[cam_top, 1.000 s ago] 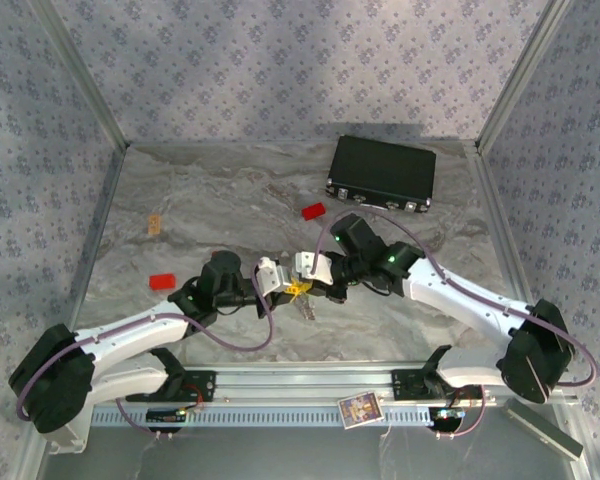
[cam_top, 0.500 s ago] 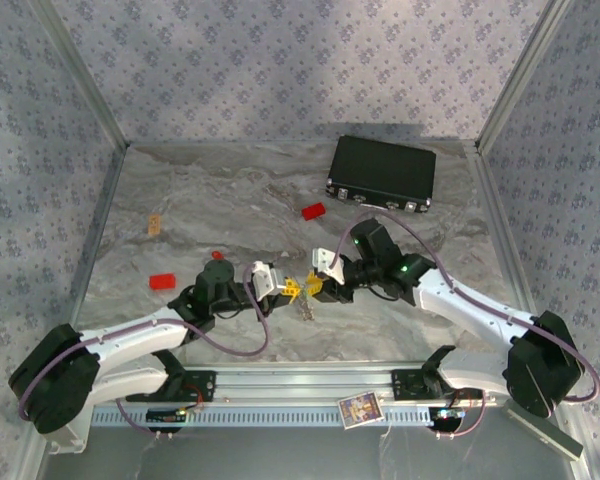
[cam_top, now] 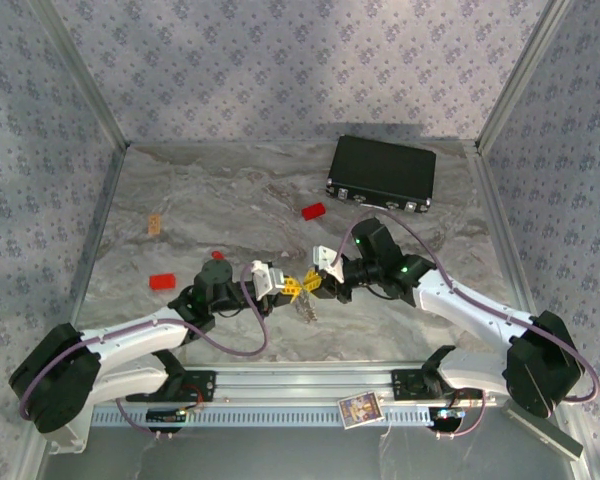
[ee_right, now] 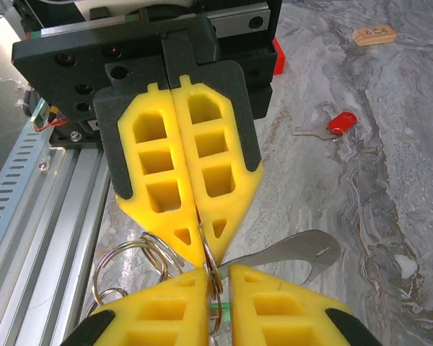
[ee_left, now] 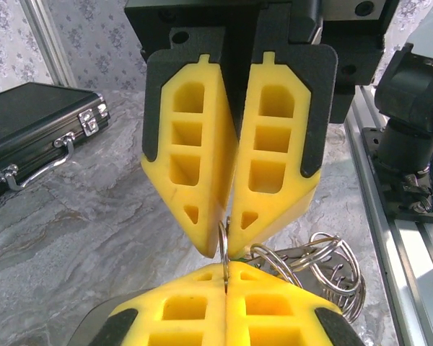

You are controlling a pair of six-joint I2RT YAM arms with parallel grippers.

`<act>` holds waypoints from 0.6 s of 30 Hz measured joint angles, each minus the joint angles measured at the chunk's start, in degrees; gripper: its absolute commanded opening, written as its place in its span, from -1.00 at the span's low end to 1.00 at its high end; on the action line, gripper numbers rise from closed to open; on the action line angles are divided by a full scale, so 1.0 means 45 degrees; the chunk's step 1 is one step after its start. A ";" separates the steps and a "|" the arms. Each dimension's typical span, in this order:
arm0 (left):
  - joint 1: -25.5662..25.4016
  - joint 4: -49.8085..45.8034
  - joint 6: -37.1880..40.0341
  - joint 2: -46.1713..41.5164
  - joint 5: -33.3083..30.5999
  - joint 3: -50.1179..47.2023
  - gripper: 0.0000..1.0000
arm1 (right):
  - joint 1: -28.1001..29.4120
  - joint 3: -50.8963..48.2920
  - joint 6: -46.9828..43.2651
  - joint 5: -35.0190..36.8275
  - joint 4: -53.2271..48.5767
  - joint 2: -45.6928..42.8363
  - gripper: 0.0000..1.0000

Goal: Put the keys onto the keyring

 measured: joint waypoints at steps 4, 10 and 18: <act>0.0000 0.0044 -0.0005 0.0010 0.0034 0.0000 -1.00 | 0.0000 -0.0010 0.0107 -0.0170 0.0039 0.0000 -1.00; -0.0005 -0.0452 -0.0015 -0.0024 -0.0146 0.0102 -0.49 | 0.0049 0.0175 -0.0155 -0.0073 -0.0588 0.0053 -1.00; -0.0019 -0.3186 0.0772 -0.0646 -0.0850 0.1282 -0.48 | 0.0826 0.1802 -0.1574 0.1719 -0.3055 0.0238 -1.00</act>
